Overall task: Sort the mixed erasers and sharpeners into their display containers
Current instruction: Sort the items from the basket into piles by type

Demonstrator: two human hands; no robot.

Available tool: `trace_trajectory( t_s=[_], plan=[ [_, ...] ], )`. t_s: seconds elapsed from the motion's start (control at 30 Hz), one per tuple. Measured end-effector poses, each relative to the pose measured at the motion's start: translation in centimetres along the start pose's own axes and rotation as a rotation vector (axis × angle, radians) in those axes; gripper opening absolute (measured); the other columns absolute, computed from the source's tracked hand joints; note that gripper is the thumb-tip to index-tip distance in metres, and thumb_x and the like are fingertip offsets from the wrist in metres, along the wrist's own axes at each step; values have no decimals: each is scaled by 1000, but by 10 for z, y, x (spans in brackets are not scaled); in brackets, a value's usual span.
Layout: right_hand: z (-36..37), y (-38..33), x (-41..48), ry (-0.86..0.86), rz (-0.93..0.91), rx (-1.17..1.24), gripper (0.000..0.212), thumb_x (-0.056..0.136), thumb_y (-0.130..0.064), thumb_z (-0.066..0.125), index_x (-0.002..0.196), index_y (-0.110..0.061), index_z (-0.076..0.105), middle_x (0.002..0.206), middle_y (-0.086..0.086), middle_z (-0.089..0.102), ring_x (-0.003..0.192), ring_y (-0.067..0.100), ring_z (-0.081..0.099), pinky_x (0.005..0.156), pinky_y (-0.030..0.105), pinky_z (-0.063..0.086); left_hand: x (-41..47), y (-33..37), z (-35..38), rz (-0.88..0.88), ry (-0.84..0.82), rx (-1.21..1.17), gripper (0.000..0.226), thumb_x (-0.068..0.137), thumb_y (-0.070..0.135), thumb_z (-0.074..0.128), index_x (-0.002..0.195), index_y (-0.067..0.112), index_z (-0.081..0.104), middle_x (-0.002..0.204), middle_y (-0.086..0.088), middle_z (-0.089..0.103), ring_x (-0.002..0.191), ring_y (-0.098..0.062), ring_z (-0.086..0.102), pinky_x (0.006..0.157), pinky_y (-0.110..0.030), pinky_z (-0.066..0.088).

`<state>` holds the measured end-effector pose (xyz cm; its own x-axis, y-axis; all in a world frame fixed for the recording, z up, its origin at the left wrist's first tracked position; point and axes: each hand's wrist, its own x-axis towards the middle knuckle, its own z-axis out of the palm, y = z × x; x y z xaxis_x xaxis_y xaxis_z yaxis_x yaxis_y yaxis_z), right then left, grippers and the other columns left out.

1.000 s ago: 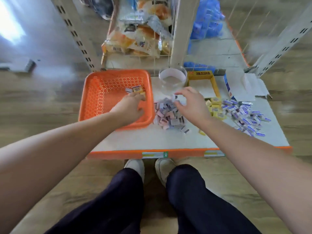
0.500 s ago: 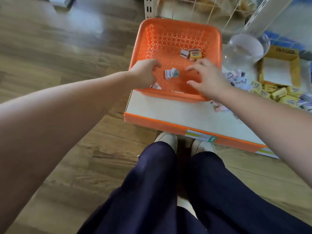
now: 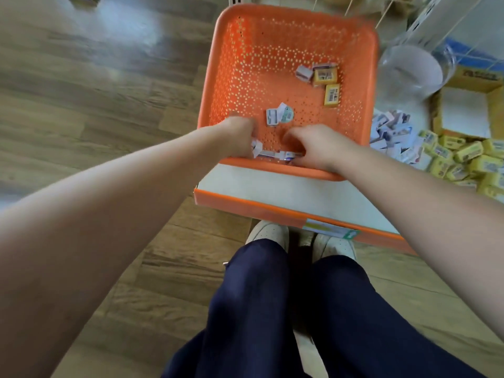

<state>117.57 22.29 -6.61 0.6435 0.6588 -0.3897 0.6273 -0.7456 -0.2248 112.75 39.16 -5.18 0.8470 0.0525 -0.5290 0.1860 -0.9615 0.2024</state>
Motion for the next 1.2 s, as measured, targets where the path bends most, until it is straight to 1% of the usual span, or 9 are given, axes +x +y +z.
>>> trace_trajectory(
  t_s=[0.13, 0.3, 0.47, 0.63, 0.8, 0.87, 0.93, 1.07, 1.2],
  plan=[
    [13, -3, -4, 72, 10, -35, 48, 81, -25, 63, 125, -15, 44, 120, 14, 55, 108, 33, 53, 83, 37, 44, -5, -1, 15, -47, 91, -189, 52, 77, 20, 73, 122, 11, 49, 129, -16, 36, 93, -32, 54, 86, -30, 47],
    [9, -3, -4, 95, 1, 3, 47, 81, -23, 64, 124, -13, 46, 120, 15, 55, 106, 34, 54, 84, 36, 43, -8, -3, 17, 12, 199, -209, 41, 81, 17, 70, 119, 12, 57, 130, -17, 36, 99, -35, 55, 87, -31, 45],
    [10, -6, -5, 69, 7, 17, 41, 84, -23, 59, 121, -9, 48, 118, 16, 52, 108, 35, 51, 85, 36, 40, -9, -5, 18, 45, 269, -264, 35, 81, 14, 69, 115, 10, 61, 124, -16, 45, 102, -32, 53, 86, -27, 39],
    [7, -6, -3, 52, 33, 76, 36, 87, -25, 54, 116, -5, 48, 117, 18, 54, 105, 34, 52, 82, 35, 40, -11, -7, 17, 57, 355, -363, 29, 83, 16, 68, 111, 12, 63, 117, -12, 50, 97, -25, 53, 72, -15, 30],
    [1, -4, -2, 50, 76, 177, 35, 89, -23, 54, 116, -3, 44, 108, 20, 60, 99, 36, 55, 69, 30, 33, -10, -5, 13, 70, 410, -487, 25, 81, 25, 71, 102, 16, 61, 100, -2, 52, 89, -18, 47, 67, -18, 29],
    [-2, -3, 0, 54, 76, 241, 35, 88, -22, 55, 117, -5, 44, 102, 16, 61, 98, 34, 56, 68, 28, 32, -9, -4, 12, 63, 418, -508, 26, 82, 28, 70, 104, 18, 61, 93, 2, 48, 86, -16, 44, 65, -18, 27],
    [-3, -2, 1, 49, 67, 287, 35, 87, -20, 55, 119, -9, 45, 95, 8, 60, 94, 29, 57, 69, 26, 33, -9, -3, 12, 52, 409, -511, 27, 83, 30, 69, 106, 18, 59, 96, 2, 50, 87, -17, 46, 65, -22, 29],
    [1, 0, 3, 39, 30, 279, 37, 86, -20, 56, 122, -16, 48, 102, 3, 63, 93, 24, 56, 72, 25, 34, -6, -4, 15, 63, 408, -528, 25, 84, 25, 68, 105, 14, 59, 98, 3, 61, 96, -17, 56, 72, -22, 36],
    [5, 2, 8, 68, 3, 227, 30, 85, -19, 57, 115, -13, 53, 107, 8, 63, 99, 27, 55, 72, 25, 30, -8, -5, 14, 58, 421, -558, 21, 85, 20, 67, 101, 14, 56, 91, 10, 59, 91, -18, 56, 72, -25, 39]
  ],
)
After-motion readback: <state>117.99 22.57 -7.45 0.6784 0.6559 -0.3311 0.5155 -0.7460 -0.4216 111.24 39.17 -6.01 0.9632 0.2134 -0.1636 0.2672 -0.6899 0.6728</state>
